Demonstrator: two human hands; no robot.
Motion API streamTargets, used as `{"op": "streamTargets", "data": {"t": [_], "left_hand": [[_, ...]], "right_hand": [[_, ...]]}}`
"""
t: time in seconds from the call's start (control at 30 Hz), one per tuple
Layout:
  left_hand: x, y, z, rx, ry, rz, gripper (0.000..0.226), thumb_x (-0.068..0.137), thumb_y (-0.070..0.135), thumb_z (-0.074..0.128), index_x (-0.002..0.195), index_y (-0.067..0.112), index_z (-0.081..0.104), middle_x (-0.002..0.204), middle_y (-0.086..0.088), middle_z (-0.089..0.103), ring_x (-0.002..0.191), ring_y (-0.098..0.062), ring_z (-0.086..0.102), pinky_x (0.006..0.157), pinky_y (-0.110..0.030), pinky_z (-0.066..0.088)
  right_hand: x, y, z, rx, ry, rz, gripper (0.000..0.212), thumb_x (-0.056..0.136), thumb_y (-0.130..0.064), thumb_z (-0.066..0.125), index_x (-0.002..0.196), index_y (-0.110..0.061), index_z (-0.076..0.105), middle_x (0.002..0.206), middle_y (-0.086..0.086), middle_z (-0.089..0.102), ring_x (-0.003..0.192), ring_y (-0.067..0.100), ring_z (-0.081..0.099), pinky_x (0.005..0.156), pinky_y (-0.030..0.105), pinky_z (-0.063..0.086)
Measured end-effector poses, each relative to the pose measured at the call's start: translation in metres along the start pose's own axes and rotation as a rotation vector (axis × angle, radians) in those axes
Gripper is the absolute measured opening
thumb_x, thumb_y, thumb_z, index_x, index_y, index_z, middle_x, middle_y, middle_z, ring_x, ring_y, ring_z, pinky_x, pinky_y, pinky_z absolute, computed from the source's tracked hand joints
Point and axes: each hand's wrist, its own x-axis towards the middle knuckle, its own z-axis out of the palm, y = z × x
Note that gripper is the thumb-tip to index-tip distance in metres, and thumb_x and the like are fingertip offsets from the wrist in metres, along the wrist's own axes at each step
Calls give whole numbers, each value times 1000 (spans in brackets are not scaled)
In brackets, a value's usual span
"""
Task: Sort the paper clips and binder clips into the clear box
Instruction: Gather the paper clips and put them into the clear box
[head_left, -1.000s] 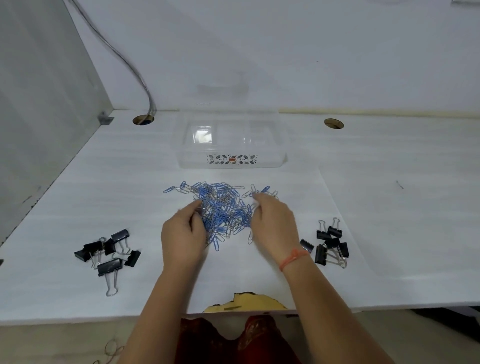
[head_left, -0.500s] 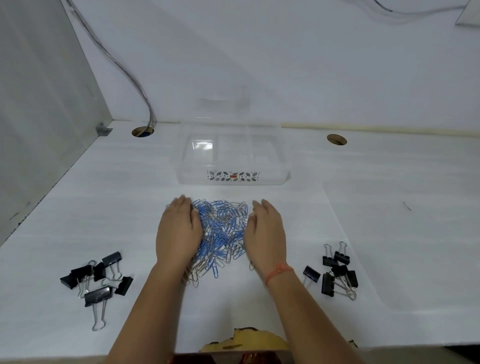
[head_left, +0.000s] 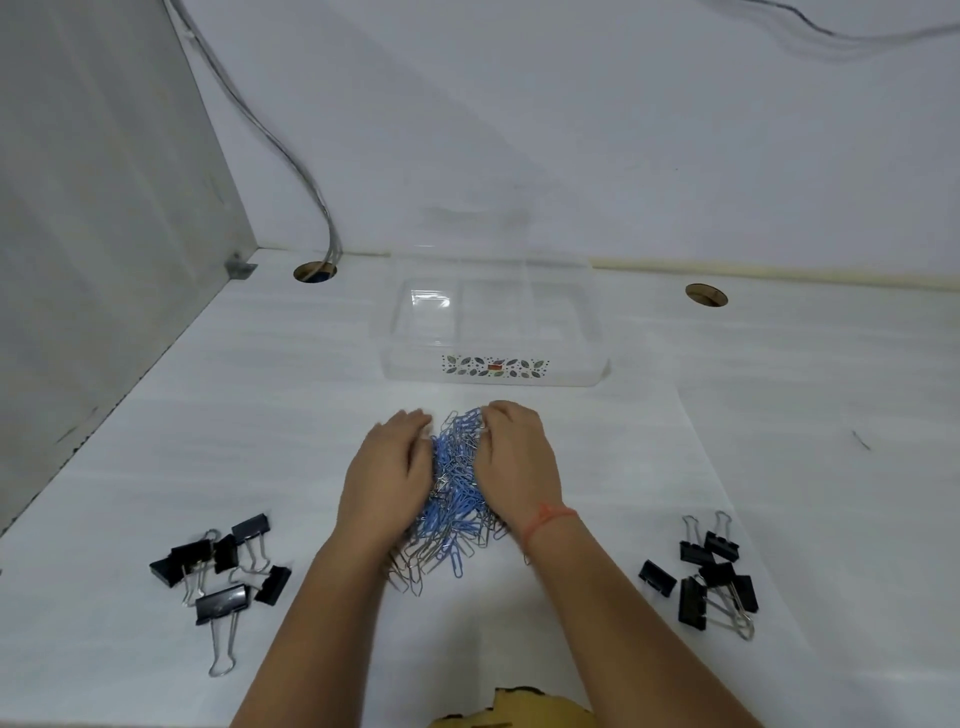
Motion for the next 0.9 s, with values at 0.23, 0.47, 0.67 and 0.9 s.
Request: {"op": "streamTargets", "data": {"t": [0.23,0.47,0.67,0.9], "left_hand": [[-14,0,-7,-128,-78,32,38,88,13,41,114,19,69,114,11,65,103,1,58,88,-3,36],[-30,4,-10,-297,74,-128,32,94,8,47,114,19,70,113,1,71,107,-12,63,97,-32,49],[-49,4,-12,-464,170,-264,29,95,11,48,109,22,71,62,3,65,44,-11,48,49,-29,44],[-77,8,-33,-422,11,-281,36,91,10,54,118,32,64,76,5,67,65,-6,54,62,-21,47]], "right_hand": [[-24,1,-5,-40,-52,-127,35,88,-4,42,115,-7,64,117,4,59,113,23,48,90,29,44],[-2,-11,-10,-12,-68,-118,41,90,-5,42,129,-6,56,130,9,54,119,24,46,96,30,42],[-8,-18,1,-140,-183,-160,31,85,-2,45,111,-2,63,118,10,55,110,28,49,83,38,48],[-51,-1,-39,32,-60,-93,40,89,-9,47,127,-16,59,126,0,56,118,18,47,99,29,43]]}}
